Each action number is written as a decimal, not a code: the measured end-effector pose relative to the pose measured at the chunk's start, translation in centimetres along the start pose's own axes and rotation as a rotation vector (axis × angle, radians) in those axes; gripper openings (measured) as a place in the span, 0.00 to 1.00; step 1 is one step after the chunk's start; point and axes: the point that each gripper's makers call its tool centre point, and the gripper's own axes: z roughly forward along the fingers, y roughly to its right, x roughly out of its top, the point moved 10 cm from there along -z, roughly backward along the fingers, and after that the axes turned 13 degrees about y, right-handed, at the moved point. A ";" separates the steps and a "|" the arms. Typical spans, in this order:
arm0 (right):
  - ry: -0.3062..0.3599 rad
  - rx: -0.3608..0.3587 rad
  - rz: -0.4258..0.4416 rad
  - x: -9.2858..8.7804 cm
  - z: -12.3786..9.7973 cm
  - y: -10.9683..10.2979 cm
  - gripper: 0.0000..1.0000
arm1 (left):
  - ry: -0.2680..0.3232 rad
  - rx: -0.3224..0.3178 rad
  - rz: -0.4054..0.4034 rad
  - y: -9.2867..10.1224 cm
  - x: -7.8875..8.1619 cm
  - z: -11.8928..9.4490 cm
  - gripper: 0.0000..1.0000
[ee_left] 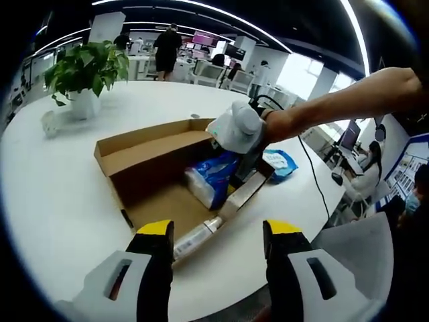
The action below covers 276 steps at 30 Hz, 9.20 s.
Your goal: Operate the shoe box by opening the lid, removing the specified soft item, and placing it in the target area until the item is outside and the box remains undamaged.
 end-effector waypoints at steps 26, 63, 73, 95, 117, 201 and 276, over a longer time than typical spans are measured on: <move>0.071 -0.029 0.027 1.0 -2.0 -0.9 0.31 | 0.003 0.016 0.004 -0.5 0.8 -0.6 0.54; 0.134 -0.159 -0.021 3.1 -9.3 -1.6 0.31 | 0.045 -0.016 0.050 2.0 3.0 -1.7 0.54; 0.122 -0.188 -0.010 1.9 -11.9 -1.9 0.31 | 0.042 -0.049 0.068 3.4 3.3 -1.5 0.54; 0.079 -0.270 0.130 -6.7 -16.8 -4.5 0.31 | 0.032 -0.135 0.121 6.2 4.9 1.4 0.54; -0.008 -0.315 0.236 -17.0 -21.0 -8.7 0.31 | 0.020 -0.167 0.150 7.6 5.9 3.6 0.54; -0.171 -0.220 0.235 -31.1 -19.7 -8.6 0.39 | -0.038 0.030 0.104 6.5 4.2 3.8 0.52; 0.310 -0.511 0.641 -21.9 -21.0 -9.1 0.43 | 0.027 -0.010 0.010 5.4 2.1 2.1 0.53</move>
